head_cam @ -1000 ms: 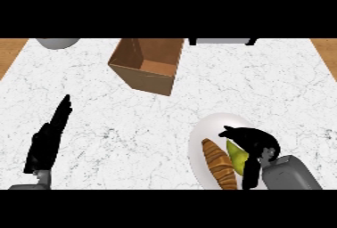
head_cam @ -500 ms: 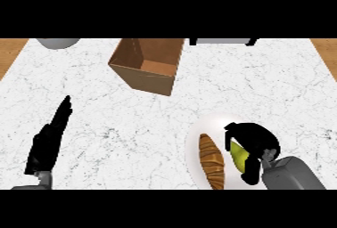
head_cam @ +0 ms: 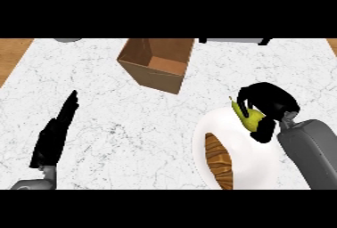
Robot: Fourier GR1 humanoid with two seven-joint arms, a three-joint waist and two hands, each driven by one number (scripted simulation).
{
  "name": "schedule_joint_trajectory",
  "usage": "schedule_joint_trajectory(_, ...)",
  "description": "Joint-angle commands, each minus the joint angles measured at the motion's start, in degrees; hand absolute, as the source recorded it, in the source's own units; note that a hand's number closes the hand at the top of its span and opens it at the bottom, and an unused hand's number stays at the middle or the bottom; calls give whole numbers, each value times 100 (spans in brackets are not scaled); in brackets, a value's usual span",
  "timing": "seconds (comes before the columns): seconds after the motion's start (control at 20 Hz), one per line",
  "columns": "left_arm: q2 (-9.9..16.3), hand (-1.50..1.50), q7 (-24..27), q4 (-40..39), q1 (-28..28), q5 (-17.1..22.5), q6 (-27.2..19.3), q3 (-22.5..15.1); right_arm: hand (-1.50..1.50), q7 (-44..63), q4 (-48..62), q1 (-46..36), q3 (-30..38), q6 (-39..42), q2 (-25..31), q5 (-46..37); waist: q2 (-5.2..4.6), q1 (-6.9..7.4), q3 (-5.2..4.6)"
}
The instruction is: Pick the pear from the plate and place it in the cardboard box
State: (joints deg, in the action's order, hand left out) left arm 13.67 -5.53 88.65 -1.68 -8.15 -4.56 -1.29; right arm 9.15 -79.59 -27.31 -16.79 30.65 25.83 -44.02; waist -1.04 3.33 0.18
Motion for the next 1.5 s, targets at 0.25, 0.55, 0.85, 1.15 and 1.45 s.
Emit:
schedule_joint_trajectory(0.25, -56, 0, 37, -27, -155, 3, 116, -130, 150, -2415, 1885, -1561, 768, -1606, 762, -236, -130, 281, 11)
schedule_joint_trajectory(0.55, -148, 0, 91, -21, -3, -80, -20, -146, 150, -3907, 2844, -2291, 1493, -1508, 364, 857, -40, 161, 2)
schedule_joint_trajectory(0.85, 18, 0, -4, -134, -195, 24, 114, 54, 150, -4901, 3958, -3263, 1922, -806, 176, 1487, -30, 92, -10)
schedule_joint_trajectory(1.15, -128, 0, -104, -18, -88, -121, -27, -34, 150, -5102, 4985, -4312, 1938, -795, -259, 1356, 11, -12, -15)
schedule_joint_trajectory(1.45, -81, 0, -57, 42, 82, -112, 35, 30, 150, -4386, 5616, -5163, 1960, -1285, -973, 1182, 12, -7, -21)
